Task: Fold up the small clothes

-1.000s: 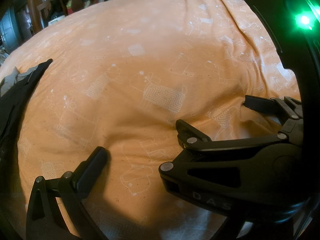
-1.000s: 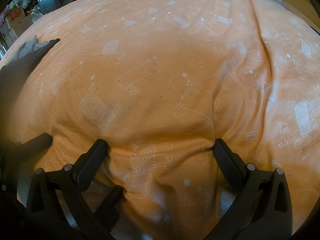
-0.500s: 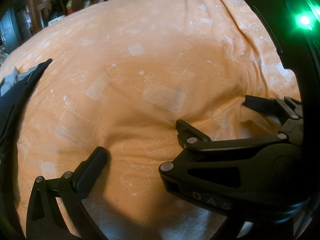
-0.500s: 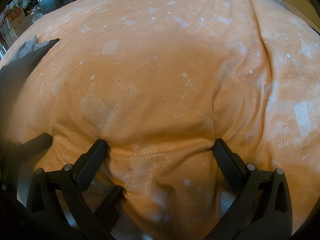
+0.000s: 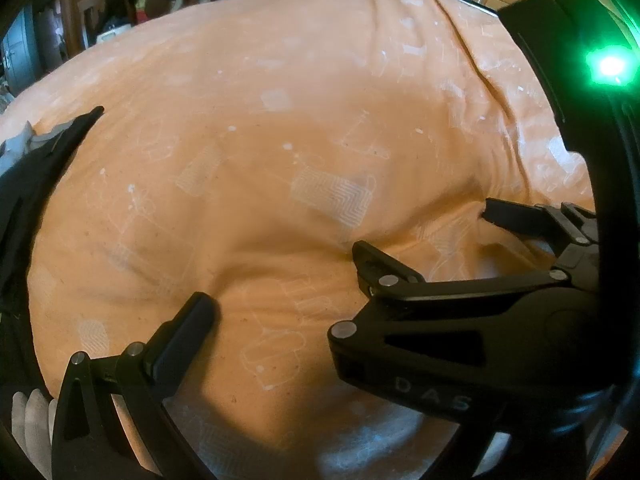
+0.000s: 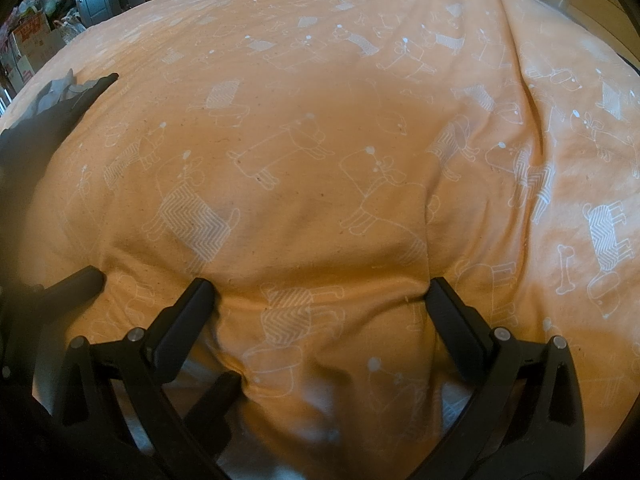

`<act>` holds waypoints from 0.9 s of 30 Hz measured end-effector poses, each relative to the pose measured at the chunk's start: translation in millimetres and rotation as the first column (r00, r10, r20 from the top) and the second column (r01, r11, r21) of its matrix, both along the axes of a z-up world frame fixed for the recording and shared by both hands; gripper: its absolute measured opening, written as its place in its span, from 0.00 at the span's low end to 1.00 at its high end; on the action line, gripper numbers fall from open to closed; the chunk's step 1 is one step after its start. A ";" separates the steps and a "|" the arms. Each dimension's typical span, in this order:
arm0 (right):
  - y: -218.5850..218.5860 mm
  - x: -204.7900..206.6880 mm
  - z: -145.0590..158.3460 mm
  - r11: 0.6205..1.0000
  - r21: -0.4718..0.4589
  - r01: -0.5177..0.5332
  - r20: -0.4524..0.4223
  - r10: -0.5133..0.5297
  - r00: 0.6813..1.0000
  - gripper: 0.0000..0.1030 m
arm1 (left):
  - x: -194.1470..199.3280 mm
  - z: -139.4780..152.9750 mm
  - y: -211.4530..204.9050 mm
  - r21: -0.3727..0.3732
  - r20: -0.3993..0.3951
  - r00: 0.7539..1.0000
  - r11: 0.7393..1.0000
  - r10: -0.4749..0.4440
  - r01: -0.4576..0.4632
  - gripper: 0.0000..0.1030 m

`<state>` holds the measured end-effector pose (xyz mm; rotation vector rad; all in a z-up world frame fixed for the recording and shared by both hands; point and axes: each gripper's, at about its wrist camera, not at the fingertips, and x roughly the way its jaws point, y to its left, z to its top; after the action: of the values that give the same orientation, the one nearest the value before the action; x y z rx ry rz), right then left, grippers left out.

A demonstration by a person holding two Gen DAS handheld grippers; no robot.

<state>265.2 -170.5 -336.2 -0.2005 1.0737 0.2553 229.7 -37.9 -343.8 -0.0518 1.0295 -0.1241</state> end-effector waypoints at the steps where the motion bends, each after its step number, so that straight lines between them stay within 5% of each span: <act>1: 0.1 0.0 0.1 1.000 0.000 0.000 0.000 0.000 1.000 1.00 | -0.4 0.1 0.2 0.000 0.000 1.000 1.000 0.000 0.000 1.00; 27: -1.2 1.2 -0.3 1.000 0.004 -0.003 -0.002 0.003 1.000 1.00 | 8.5 -0.3 -7.8 0.038 -0.016 1.000 0.999 -0.004 0.005 1.00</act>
<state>266.4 -171.7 -336.5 -0.1979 1.0750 0.2604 238.2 -45.7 -344.1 -0.0161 1.0480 -0.1082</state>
